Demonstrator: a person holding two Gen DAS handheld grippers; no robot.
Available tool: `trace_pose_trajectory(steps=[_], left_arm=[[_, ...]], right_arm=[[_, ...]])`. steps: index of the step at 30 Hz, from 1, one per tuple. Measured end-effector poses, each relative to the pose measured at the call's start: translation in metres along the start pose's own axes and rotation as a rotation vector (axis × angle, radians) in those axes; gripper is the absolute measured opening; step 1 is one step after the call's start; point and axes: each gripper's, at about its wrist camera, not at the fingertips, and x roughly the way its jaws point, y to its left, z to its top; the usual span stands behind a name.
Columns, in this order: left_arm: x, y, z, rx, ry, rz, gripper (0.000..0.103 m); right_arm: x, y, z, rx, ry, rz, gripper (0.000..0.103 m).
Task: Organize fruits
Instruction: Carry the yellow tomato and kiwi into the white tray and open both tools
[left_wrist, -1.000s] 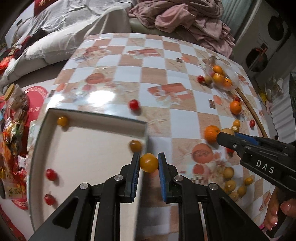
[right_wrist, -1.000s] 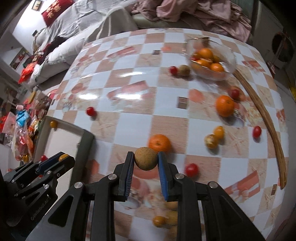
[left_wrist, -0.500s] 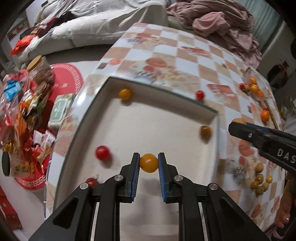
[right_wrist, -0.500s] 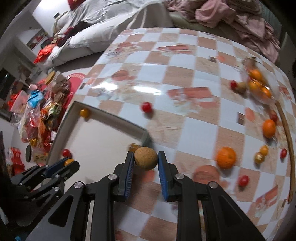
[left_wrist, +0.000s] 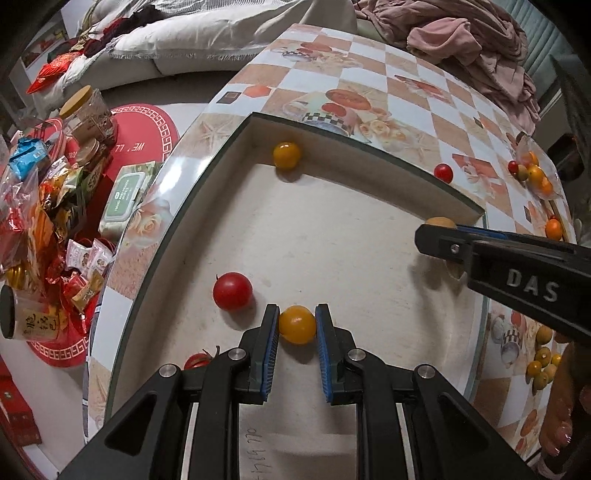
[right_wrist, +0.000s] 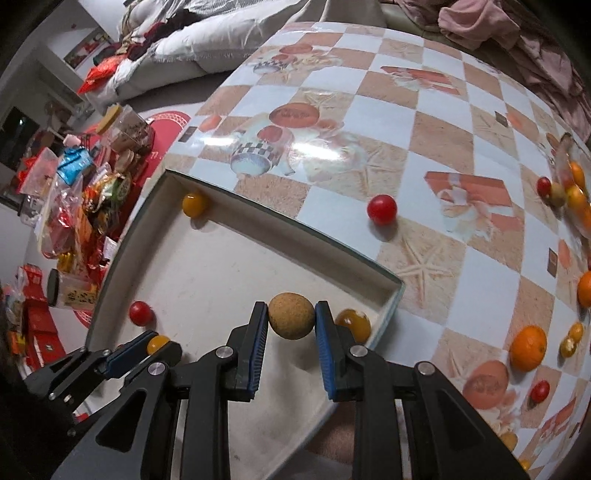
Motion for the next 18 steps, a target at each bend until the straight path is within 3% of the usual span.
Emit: trace_pose_trajectory(steps=[14, 15, 16, 18], left_arm=[[0.003, -0.004, -0.002, 0.068, 0.005, 0.011, 0.022], [0.003, -0.004, -0.002, 0.073, 0.006, 0.011, 0.028], [0.003, -0.005, -0.003, 0.078, 0.007, 0.008, 0.048], [-0.001, -0.005, -0.004, 0.082, -0.018, 0.018, 0.07]], right_arm=[[0.02, 0.011, 0.004, -0.069, 0.018, -0.064, 0.031], [0.019, 0.011, 0.004, -0.073, 0.018, -0.062, 0.034], [0.019, 0.012, 0.004, -0.074, 0.021, -0.058, 0.035], [0.02, 0.012, 0.005, -0.069, 0.026, -0.047, 0.042]])
